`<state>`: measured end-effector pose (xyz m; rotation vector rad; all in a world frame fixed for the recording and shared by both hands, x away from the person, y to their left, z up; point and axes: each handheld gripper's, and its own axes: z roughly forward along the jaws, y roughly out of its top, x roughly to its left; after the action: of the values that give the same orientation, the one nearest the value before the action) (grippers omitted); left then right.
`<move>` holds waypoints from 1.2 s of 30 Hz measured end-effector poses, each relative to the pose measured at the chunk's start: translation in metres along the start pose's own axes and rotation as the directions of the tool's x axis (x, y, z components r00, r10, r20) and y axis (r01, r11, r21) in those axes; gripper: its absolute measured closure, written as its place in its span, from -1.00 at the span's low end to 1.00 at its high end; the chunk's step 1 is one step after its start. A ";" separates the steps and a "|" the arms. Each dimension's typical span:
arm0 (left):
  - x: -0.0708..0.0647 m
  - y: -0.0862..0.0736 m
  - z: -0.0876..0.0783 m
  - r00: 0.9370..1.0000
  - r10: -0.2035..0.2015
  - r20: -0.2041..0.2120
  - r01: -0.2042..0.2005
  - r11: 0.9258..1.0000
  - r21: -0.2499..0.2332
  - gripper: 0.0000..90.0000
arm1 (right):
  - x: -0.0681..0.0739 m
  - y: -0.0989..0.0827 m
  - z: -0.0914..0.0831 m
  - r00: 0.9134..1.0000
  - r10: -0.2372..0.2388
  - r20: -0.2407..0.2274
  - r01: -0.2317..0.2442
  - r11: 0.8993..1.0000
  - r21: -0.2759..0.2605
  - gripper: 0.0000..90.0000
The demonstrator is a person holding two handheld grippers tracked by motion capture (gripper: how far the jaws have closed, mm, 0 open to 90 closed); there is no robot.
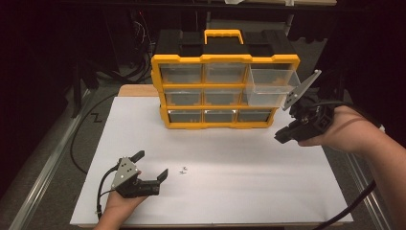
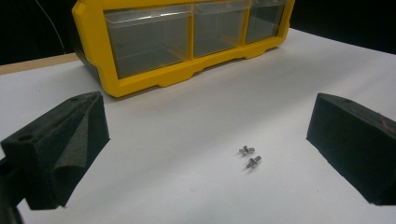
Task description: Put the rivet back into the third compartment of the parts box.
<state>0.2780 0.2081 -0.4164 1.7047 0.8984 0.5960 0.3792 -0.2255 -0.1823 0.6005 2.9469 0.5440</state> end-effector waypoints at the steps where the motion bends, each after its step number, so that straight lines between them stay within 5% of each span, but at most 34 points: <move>1: 0.000 0.000 0.000 1.000 0.000 0.000 0.000 1.000 0.000 -0.99 | -0.001 0.001 -0.003 1.000 0.000 0.002 0.000 1.000 -0.001 0.86; 13: 0.000 0.000 0.000 1.000 -0.002 0.003 0.002 1.000 -0.005 -0.99 | -0.012 0.025 -0.039 1.000 0.005 0.028 -0.004 1.000 -0.015 0.86; 36: 0.001 -0.001 -0.001 1.000 0.000 0.007 0.000 1.000 0.002 -0.99 | -0.047 0.078 -0.058 0.998 0.003 0.061 -0.003 1.000 -0.011 0.86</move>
<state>0.2774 0.2101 -0.4167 1.7071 0.8942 0.5886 0.4418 -0.1954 -0.0993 0.6094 2.8847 0.5311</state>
